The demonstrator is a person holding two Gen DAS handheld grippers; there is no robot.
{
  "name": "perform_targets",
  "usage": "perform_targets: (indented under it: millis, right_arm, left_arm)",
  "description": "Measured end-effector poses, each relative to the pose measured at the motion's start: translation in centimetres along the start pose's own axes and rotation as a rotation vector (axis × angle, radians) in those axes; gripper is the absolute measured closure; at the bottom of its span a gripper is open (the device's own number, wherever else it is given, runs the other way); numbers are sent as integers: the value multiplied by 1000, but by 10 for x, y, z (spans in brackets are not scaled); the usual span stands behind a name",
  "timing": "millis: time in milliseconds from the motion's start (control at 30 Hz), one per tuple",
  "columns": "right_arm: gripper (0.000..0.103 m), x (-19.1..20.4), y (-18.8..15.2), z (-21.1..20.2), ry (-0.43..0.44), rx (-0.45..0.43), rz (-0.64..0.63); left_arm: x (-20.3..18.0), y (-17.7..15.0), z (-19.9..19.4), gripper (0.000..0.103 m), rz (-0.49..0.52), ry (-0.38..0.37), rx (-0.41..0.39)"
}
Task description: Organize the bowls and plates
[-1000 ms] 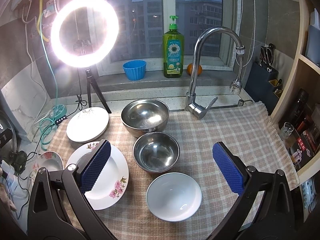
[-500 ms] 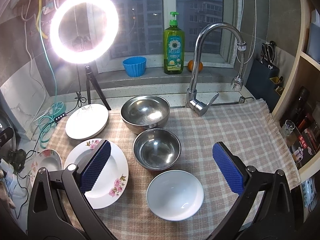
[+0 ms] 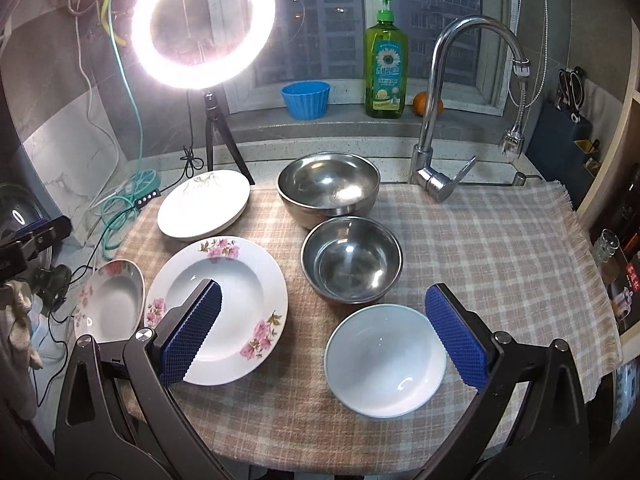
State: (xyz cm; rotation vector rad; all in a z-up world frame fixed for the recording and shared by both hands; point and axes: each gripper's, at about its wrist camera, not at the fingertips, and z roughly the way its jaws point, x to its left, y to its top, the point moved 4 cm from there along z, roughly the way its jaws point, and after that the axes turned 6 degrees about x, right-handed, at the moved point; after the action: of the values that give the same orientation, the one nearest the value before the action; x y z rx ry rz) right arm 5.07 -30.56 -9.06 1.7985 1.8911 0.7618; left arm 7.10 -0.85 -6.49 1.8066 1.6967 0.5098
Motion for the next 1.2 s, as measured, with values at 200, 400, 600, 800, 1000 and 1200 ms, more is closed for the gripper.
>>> perform_targets:
  millis: [200, 400, 600, 800, 1000, 1200]
  right_arm:
    - [7, 9, -12, 9, 78, 77, 20]
    - [47, 25, -35, 33, 177, 197, 23]
    - [60, 34, -64, 66, 267, 329, 82]
    - [64, 35, -79, 89, 304, 396, 158]
    - [70, 31, -81, 105, 332, 425, 232]
    - [70, 26, -79, 110, 333, 440, 249]
  left_arm:
    - [3, -3, 29, 36, 26, -59, 99]
    - [9, -3, 59, 65, 49, -119, 188]
    - [20, -4, 98, 83, 7, -204, 318]
    - [26, -5, 128, 86, -27, -270, 415]
    - [32, -2, 147, 87, -48, -305, 477]
    - [31, -2, 159, 87, -48, -328, 515]
